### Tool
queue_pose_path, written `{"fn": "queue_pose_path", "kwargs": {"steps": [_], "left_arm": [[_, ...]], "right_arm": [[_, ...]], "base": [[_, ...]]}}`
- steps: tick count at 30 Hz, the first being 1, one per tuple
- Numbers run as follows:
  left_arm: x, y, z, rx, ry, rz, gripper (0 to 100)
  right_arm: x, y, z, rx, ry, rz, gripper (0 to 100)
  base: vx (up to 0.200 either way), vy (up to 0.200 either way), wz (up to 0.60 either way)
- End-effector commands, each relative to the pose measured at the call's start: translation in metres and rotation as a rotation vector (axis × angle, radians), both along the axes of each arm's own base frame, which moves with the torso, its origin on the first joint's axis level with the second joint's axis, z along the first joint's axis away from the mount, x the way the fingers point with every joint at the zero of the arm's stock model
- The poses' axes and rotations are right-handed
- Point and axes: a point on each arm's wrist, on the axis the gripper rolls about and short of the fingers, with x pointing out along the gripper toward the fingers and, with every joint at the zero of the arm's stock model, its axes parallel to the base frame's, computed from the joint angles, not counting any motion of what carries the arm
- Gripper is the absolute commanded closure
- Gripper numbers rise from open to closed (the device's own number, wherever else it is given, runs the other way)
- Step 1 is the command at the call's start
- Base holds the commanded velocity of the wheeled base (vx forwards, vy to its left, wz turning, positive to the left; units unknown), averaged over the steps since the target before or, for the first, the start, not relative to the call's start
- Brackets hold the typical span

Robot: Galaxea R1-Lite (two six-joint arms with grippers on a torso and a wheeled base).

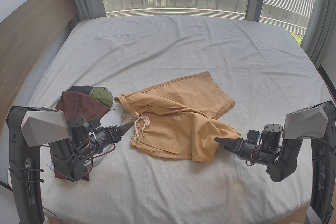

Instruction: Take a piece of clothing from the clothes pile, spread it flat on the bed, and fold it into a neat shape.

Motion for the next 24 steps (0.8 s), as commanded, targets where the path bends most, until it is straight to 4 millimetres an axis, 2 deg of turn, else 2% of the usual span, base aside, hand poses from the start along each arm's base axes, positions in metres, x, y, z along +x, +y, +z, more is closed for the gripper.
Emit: {"fn": "queue_pose_path", "kwargs": {"steps": [1,9,15,21,22,24], "left_arm": [[0.000,0.000,0.001,-0.001,-0.001,0.000,0],[0.000,0.000,-0.001,0.001,0.001,0.005,0],[0.000,-0.002,-0.002,0.002,0.006,0.000,0],[0.000,-0.002,-0.002,0.002,0.006,0.002,0],[0.000,-0.002,-0.002,0.002,0.006,0.002,0],[0.000,-0.002,-0.002,0.002,0.006,0.002,0]], "right_arm": [[0.000,0.002,0.000,0.001,-0.003,0.006,0],[0.003,0.000,-0.004,-0.009,-0.009,-0.008,0],[-0.002,0.001,-0.007,-0.012,0.014,0.010,0],[-0.002,0.018,-0.013,-0.015,0.009,0.058,0],[-0.002,0.028,-0.018,-0.016,0.011,0.085,0],[-0.003,0.035,-0.017,-0.014,0.005,0.107,0]], "base": [[0.000,0.000,0.00],[0.000,0.000,0.00],[0.000,0.000,0.00],[0.000,0.000,0.00],[0.000,0.000,0.00],[0.000,0.000,0.00]]}}
